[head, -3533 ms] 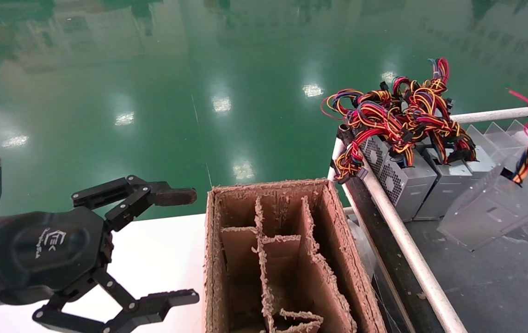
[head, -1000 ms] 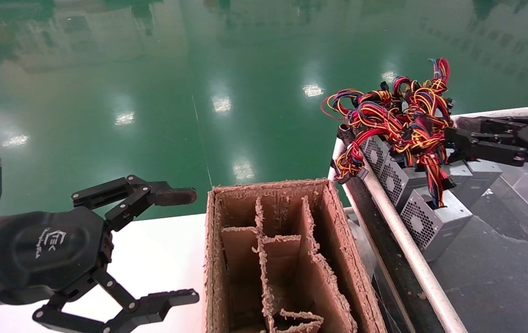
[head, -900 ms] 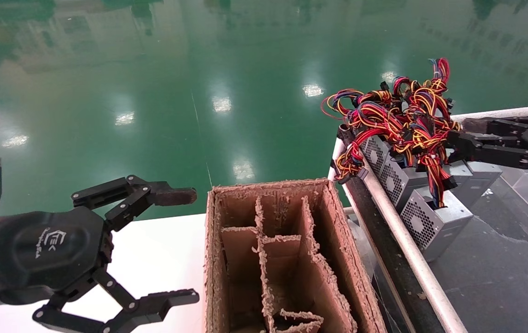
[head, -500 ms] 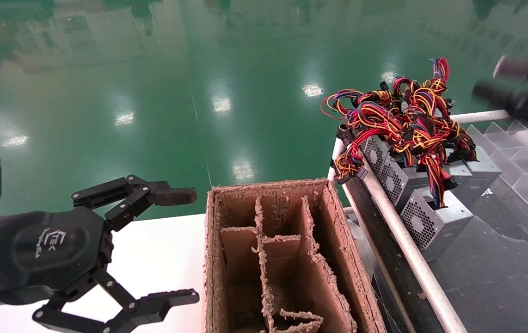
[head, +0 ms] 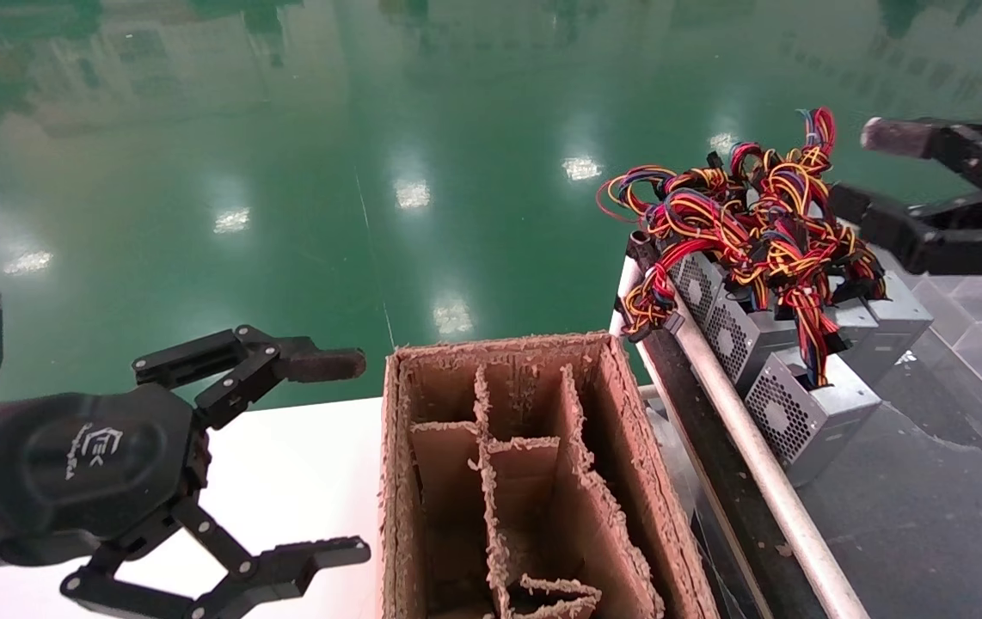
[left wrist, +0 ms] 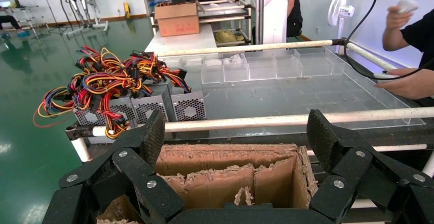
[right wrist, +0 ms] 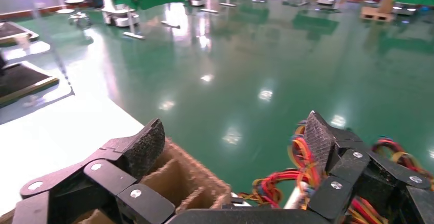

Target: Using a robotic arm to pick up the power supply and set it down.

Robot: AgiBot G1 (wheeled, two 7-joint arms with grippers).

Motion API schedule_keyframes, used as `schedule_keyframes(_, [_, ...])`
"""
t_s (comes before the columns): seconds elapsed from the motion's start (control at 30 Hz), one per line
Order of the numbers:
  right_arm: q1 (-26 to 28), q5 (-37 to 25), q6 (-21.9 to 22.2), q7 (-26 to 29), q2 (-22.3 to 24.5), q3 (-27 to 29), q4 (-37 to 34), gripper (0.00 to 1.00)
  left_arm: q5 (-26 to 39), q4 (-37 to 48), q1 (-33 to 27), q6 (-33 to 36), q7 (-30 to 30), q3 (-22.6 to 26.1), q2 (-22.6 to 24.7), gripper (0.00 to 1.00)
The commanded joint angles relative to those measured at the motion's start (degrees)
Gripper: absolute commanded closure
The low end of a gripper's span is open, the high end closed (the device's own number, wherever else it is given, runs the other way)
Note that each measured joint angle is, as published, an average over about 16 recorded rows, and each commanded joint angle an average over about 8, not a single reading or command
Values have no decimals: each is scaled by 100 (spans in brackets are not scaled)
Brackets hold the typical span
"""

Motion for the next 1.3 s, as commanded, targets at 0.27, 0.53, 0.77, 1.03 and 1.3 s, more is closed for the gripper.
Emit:
schedule_keyframes(0.27, [-373, 80, -247, -147, -159, 234, 341, 0, -2, 0, -1, -1, 1, 3, -1, 0])
schedule_keyframes(0.53, [-706, 152, -467, -279, -301, 442, 645, 0, -3, 1, -1, -2, 2, 5, -2, 0])
schedule_keyframes(0.77, [-994, 214, -659, -393, -424, 623, 910, 0, -4, 1, -2, -2, 3, 7, -3, 0])
schedule_keyframes(1.03, [-1327, 285, -879, -524, -565, 831, 1214, 0, -6, 1, -2, -3, 5, 9, -3, 0])
schedule_keyframes(1.3, [-1659, 357, -1099, -655, -707, 1039, 1518, 0, -7, 1, -3, -4, 6, 11, -4, 0])
